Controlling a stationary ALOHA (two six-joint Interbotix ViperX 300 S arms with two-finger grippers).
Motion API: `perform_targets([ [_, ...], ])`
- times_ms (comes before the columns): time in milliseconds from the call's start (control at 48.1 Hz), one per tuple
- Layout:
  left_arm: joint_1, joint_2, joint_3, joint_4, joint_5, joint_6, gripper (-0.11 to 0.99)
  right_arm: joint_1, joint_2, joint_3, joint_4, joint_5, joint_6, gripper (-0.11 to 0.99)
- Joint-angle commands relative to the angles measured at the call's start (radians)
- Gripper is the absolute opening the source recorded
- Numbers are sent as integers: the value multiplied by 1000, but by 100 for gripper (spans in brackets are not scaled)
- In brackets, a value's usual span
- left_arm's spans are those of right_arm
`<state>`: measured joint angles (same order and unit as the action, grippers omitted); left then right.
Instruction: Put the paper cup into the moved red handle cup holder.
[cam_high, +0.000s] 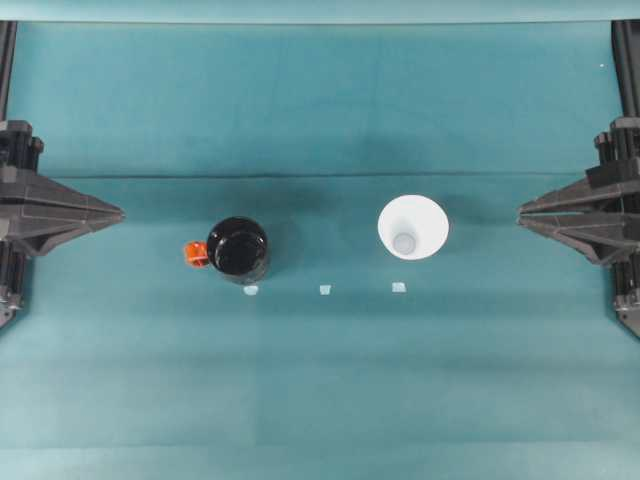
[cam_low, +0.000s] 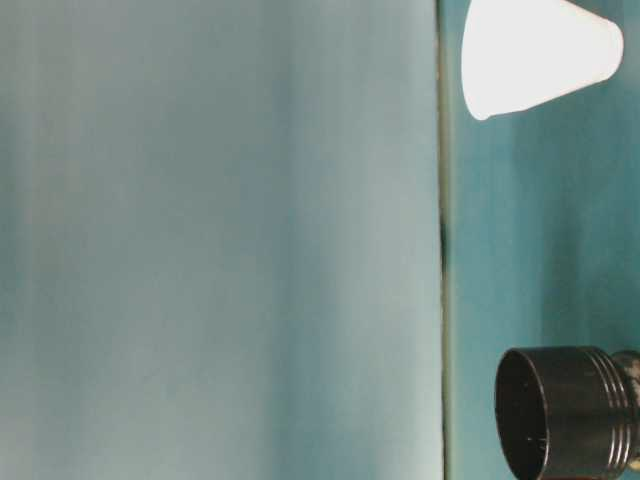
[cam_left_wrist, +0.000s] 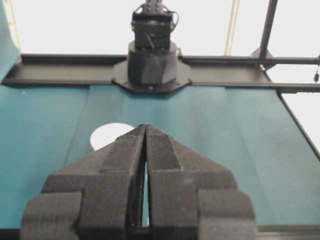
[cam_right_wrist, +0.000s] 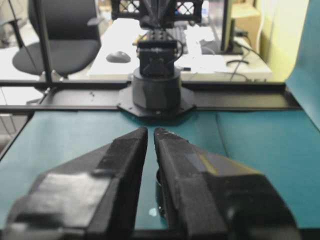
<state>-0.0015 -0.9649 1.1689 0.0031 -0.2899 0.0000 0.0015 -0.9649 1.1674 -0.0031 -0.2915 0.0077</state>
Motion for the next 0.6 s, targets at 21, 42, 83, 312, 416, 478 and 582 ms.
perform_targets([
  [21,-21,38,-11,11,29,-9,3,9,9,0,12,-3,9,0],
  [42,-25,43,-15,11,34,-9,3,11,9,-2,15,0,12,0],
  [83,-26,51,-21,11,41,-8,3,12,8,-2,20,6,25,-3],
  [312,-26,77,-43,11,87,-8,3,14,0,-5,21,67,100,-11],
  [416,-26,91,-57,11,187,-11,3,15,0,-6,21,114,106,-11],
  [478,-23,110,-78,12,290,-17,3,14,0,-9,21,144,109,-11],
  [582,-15,147,-115,11,437,-48,3,14,0,-18,21,190,121,-11],
])
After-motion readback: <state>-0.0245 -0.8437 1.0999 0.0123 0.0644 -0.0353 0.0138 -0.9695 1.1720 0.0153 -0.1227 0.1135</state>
